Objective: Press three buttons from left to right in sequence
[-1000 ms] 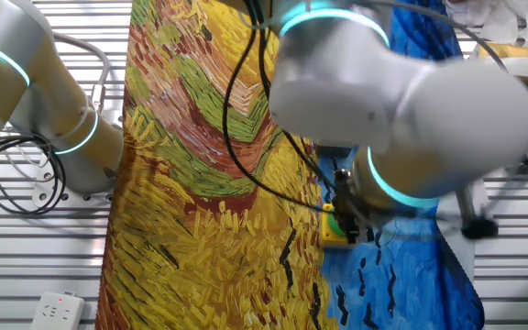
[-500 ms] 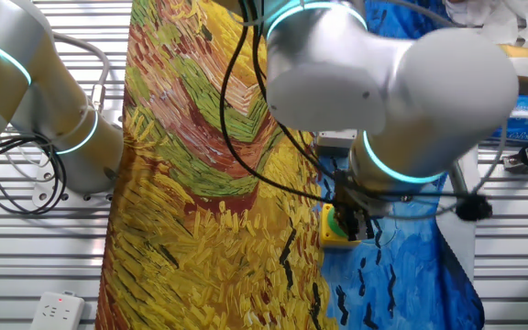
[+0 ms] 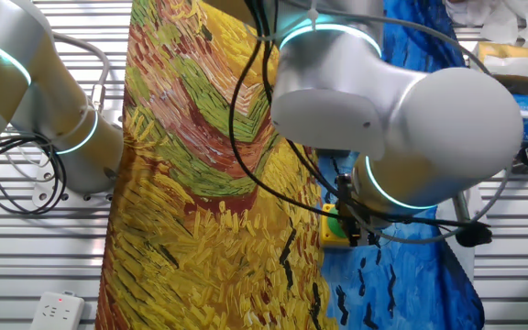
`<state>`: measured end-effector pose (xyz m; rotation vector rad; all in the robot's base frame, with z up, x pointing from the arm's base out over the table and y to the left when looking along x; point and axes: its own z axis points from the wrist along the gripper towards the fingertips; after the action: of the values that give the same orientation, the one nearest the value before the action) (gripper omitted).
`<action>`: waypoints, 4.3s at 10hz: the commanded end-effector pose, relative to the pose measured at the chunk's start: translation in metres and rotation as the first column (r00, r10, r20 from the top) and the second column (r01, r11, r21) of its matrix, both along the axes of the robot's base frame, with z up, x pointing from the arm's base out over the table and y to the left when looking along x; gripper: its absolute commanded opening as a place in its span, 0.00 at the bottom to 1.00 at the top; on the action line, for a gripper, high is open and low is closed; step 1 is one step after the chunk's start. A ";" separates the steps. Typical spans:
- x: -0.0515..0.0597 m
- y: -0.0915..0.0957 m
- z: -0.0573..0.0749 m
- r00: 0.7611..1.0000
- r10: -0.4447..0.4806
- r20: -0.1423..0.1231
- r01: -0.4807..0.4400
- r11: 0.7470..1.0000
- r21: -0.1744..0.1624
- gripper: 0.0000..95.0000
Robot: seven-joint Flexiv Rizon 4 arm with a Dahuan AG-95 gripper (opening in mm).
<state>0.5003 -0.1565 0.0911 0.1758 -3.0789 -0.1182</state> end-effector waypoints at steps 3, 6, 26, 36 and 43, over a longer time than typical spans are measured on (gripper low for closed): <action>0.000 -0.008 0.032 1.000 0.014 -0.022 -0.014 1.000 0.000 0.00; 0.001 -0.004 0.031 1.000 0.002 -0.011 -0.002 1.000 0.011 0.00; 0.031 0.096 0.046 0.990 -0.142 -0.015 0.142 0.990 -0.001 0.00; 0.049 0.130 0.046 0.987 -0.157 -0.024 0.157 0.987 -0.015 0.00; 0.049 0.130 0.043 0.989 -0.143 -0.029 0.144 0.989 0.034 0.00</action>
<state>0.5495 -0.0261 0.1332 -0.0575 -3.0642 -0.1508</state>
